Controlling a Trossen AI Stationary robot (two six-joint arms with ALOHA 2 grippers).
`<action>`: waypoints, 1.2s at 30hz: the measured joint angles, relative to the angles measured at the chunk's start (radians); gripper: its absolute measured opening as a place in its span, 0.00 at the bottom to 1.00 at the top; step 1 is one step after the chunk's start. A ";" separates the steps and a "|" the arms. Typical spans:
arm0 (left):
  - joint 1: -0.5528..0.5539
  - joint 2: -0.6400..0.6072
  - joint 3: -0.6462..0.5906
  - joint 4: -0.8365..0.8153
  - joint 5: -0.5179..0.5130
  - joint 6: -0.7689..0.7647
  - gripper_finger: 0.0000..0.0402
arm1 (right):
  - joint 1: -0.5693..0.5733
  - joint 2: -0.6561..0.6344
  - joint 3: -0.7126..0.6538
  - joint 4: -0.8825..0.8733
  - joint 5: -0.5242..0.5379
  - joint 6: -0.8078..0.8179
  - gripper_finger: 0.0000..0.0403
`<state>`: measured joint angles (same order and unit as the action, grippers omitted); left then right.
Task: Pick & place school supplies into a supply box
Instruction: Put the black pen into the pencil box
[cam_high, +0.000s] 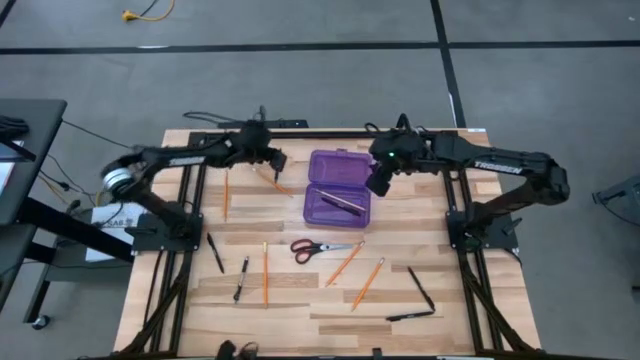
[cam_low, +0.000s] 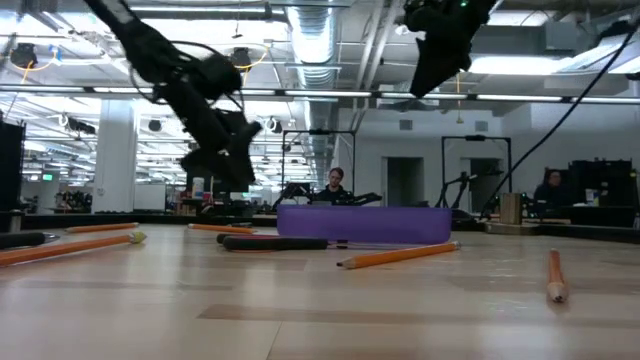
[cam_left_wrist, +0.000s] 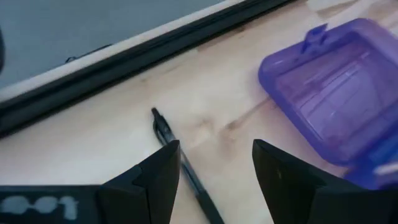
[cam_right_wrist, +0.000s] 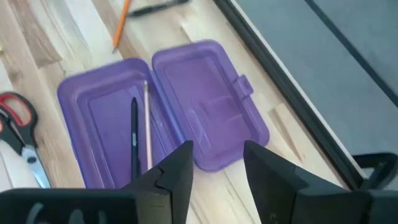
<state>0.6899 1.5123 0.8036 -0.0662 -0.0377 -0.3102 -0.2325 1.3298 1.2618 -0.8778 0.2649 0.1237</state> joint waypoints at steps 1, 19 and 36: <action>0.000 0.038 0.032 -0.014 -0.001 0.007 0.47 | 0.000 -0.008 -0.009 -0.005 0.000 0.004 0.34; -0.007 0.273 0.216 -0.261 -0.078 0.028 0.47 | 0.003 -0.044 -0.060 -0.035 -0.002 0.034 0.34; -0.042 0.323 0.208 -0.263 -0.106 -0.039 0.47 | 0.016 -0.044 -0.060 -0.034 -0.004 0.053 0.34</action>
<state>0.6483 1.8355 1.0111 -0.3294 -0.1440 -0.3496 -0.2166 1.2861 1.2015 -0.9115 0.2611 0.1766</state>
